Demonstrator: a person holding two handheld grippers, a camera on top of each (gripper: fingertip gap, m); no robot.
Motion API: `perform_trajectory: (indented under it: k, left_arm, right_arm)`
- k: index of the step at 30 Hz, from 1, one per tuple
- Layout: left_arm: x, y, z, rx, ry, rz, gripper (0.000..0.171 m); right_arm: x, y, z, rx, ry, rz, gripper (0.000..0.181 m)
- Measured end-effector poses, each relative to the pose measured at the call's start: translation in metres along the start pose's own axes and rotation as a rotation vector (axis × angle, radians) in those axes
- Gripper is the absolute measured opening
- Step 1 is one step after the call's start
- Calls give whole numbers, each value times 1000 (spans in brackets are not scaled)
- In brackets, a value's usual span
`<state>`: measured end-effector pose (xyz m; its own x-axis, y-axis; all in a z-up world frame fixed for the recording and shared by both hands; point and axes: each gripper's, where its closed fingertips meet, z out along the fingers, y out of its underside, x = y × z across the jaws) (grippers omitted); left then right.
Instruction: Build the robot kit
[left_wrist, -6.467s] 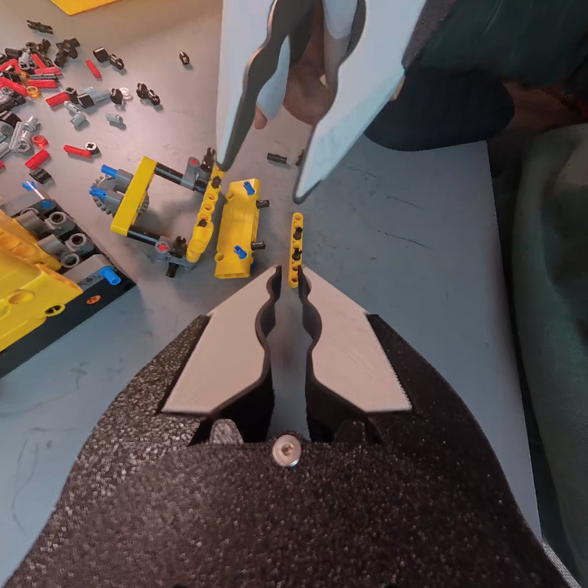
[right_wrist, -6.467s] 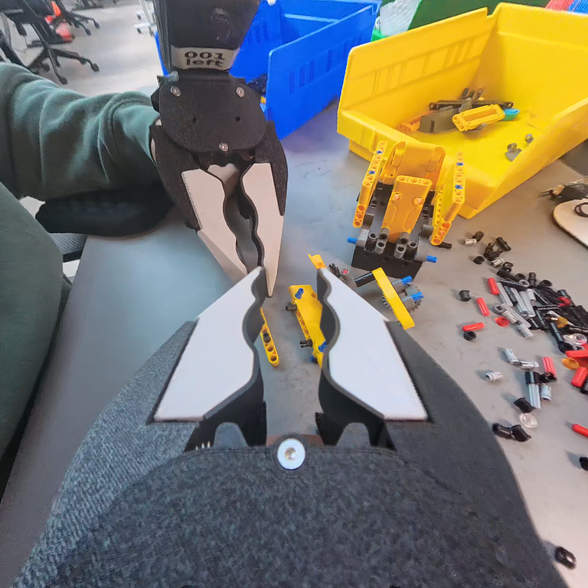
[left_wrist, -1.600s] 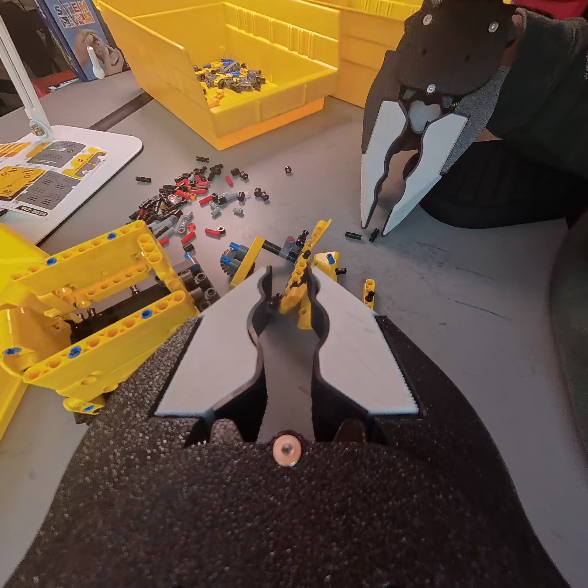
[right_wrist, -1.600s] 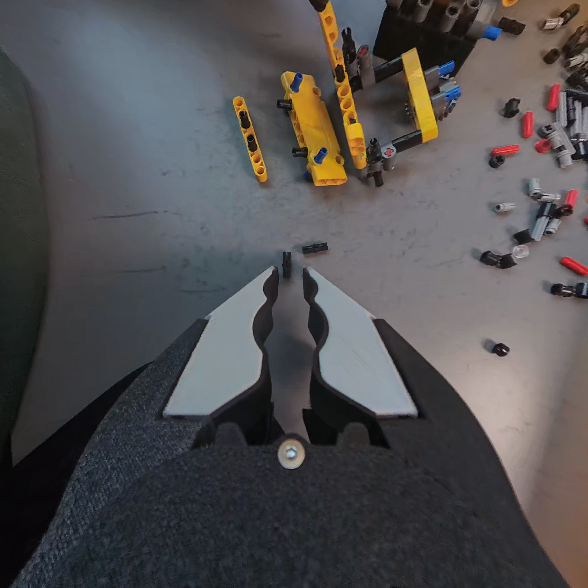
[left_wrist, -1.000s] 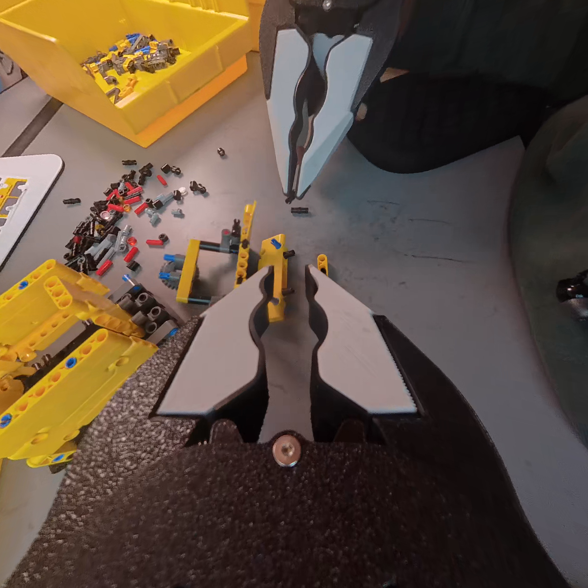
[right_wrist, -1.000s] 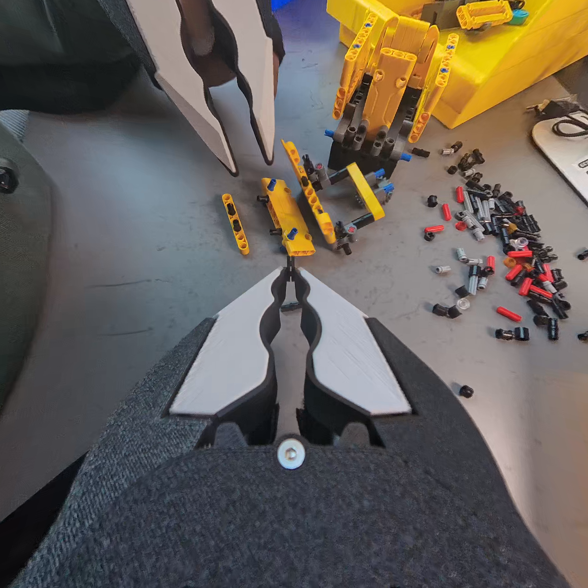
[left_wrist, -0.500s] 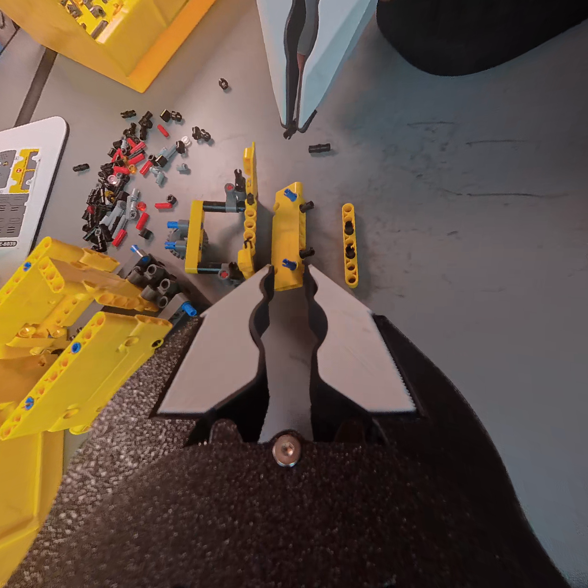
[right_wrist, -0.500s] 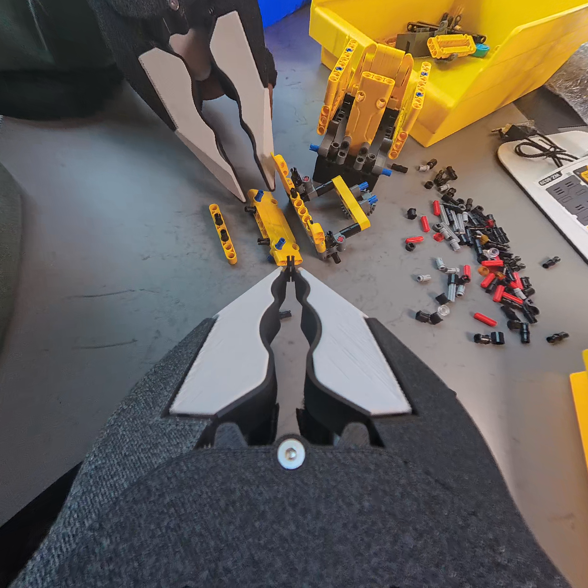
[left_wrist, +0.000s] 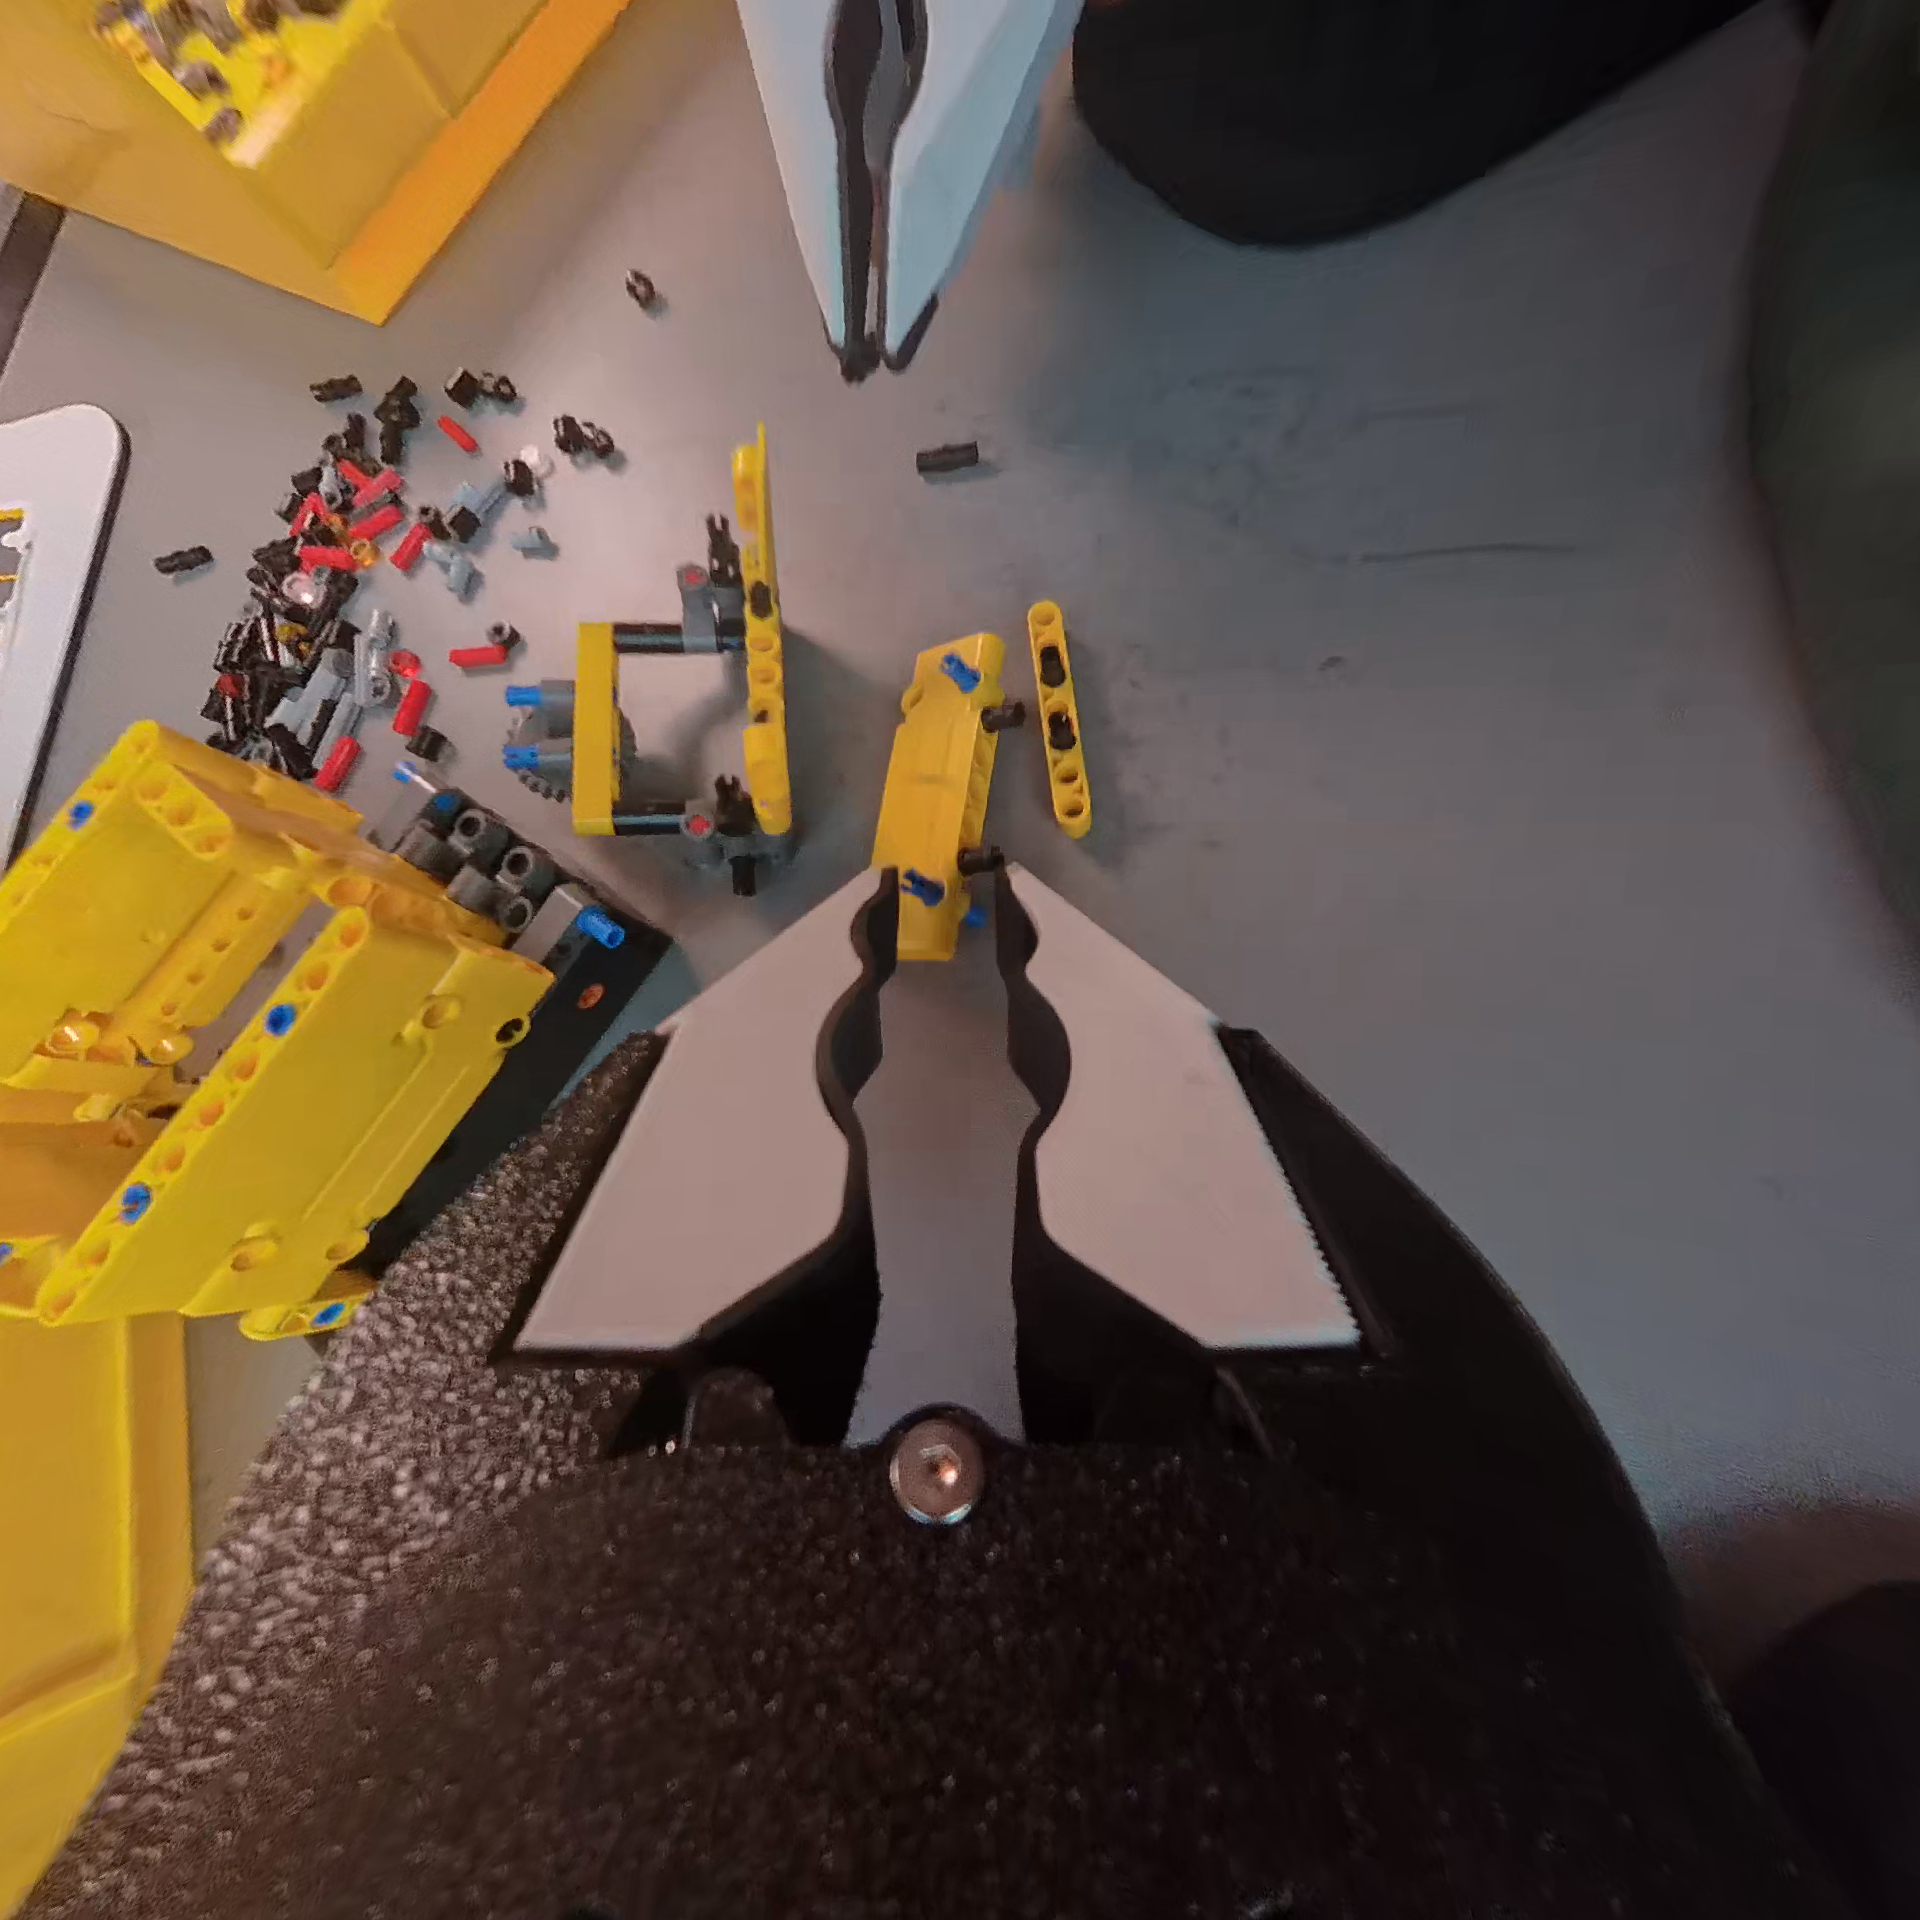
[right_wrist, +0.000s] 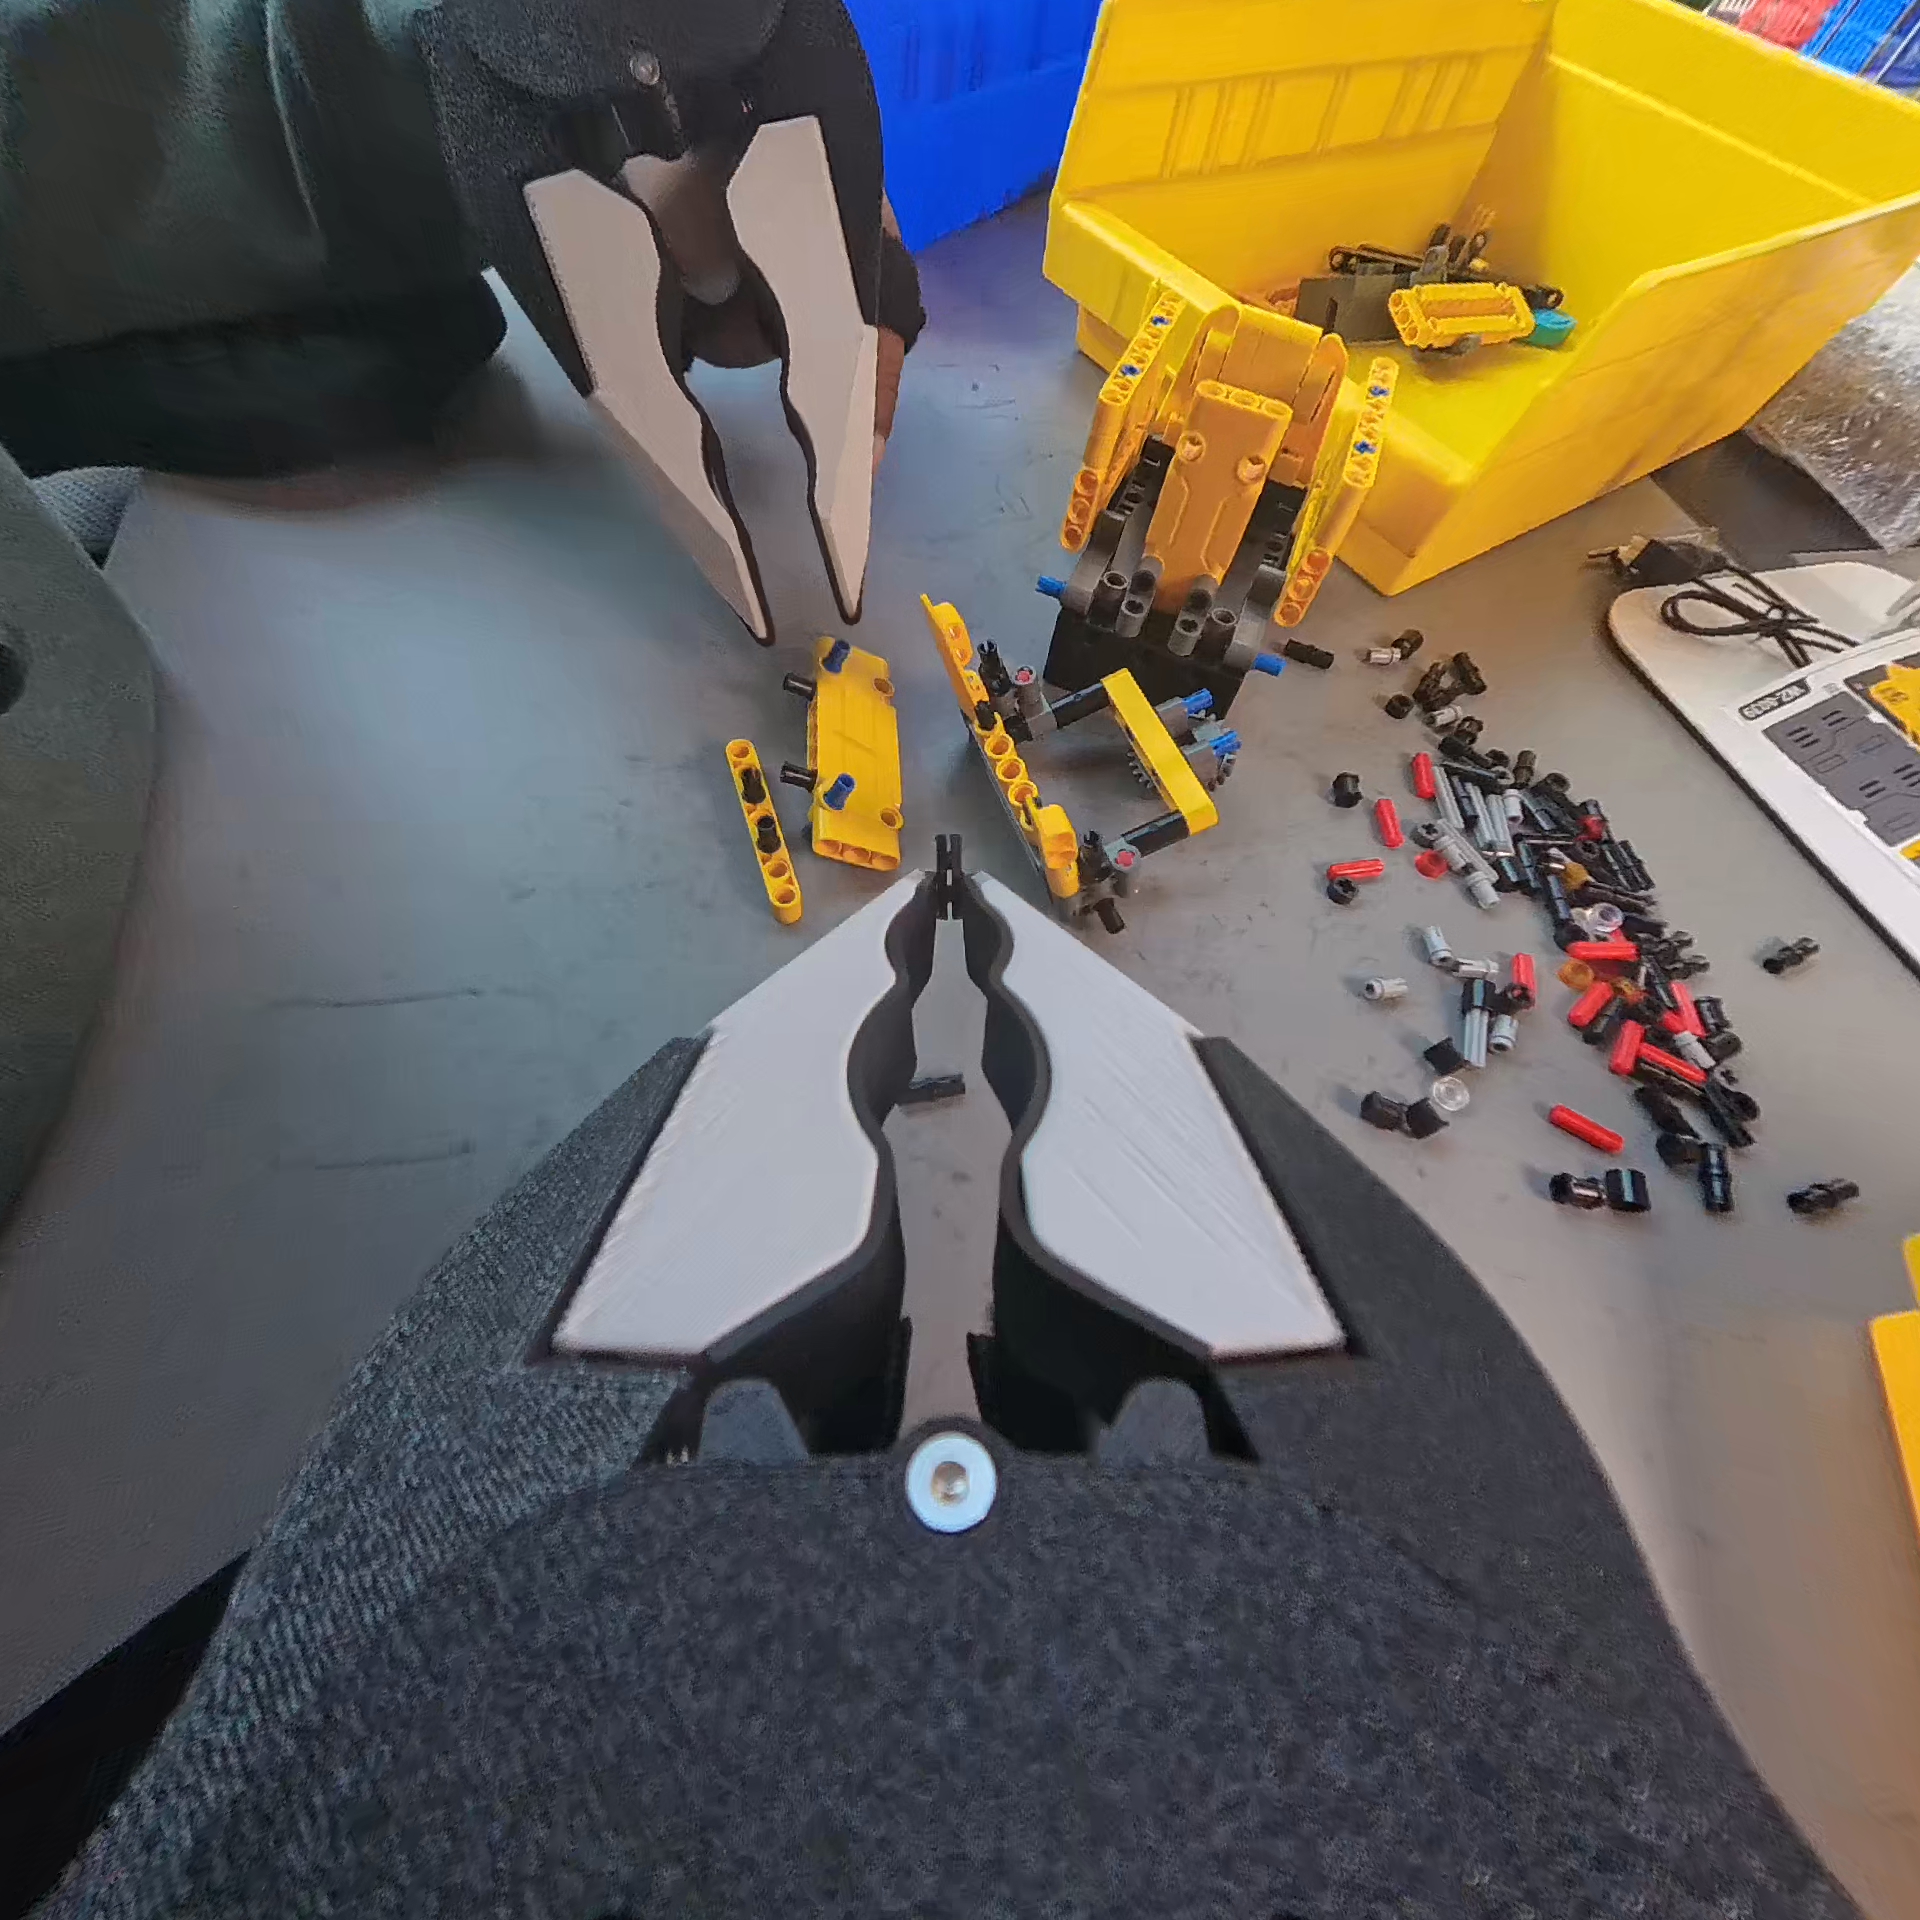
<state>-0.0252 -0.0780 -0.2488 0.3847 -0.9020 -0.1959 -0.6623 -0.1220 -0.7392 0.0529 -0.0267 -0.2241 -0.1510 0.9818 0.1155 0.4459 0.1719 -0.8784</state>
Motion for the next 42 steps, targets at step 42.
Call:
perform_trajectory:
  k: [42]
  left_arm:
    - [2, -124, -31, 833, 528, -735, 3]
  right_arm:
    - [-36, -90, -15, 455, 43, -144, 11]
